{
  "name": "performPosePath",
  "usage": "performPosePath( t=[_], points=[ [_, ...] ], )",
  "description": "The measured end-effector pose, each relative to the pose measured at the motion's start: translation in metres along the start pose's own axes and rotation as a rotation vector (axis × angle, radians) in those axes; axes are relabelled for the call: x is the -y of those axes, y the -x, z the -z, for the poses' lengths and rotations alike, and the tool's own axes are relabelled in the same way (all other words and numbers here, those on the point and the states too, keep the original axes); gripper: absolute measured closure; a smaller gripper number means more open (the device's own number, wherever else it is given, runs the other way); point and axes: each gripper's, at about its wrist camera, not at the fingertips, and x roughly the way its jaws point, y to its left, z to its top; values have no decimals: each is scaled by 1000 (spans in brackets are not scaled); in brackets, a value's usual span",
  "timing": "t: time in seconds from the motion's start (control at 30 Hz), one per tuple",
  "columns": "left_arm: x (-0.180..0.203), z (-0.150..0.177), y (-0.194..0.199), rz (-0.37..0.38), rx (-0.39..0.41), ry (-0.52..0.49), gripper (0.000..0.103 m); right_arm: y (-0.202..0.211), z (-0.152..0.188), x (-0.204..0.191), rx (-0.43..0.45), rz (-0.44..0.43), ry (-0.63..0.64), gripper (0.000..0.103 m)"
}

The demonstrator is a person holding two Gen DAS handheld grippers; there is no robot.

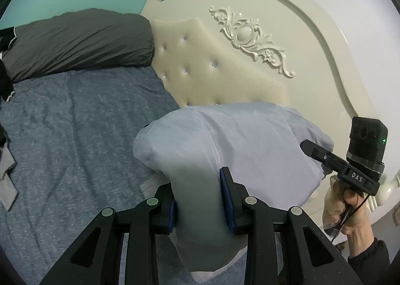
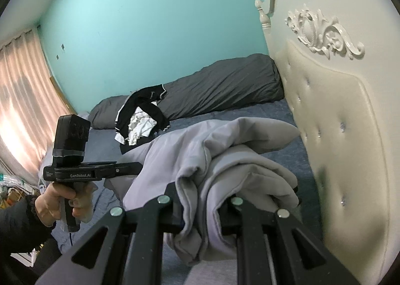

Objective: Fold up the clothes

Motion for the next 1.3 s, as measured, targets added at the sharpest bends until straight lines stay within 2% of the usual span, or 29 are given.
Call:
performPosePath(
  t=[0.17, 0.37, 0.57, 0.77, 1.0, 1.3],
  points=[
    [1, 18, -31, -12, -8, 19, 70, -11, 17, 23, -30, 19, 7, 89],
    [7, 66, -66, -29, -75, 12, 70, -25, 69, 52, -132, 60, -44, 89],
    [15, 111, -75, -13, -129, 0, 70, -21, 104, 60, -197, 60, -84, 89],
    [15, 150, -84, -4, -201, 15, 70, -25, 136, 60, -307, 68, -117, 88],
    [15, 176, -91, -4, -255, 22, 70, -25, 172, 64, -361, 72, -167, 88],
    [10, 190, -97, 10, -303, 74, 70, -31, 189, 70, -412, 108, -214, 88]
  ],
)
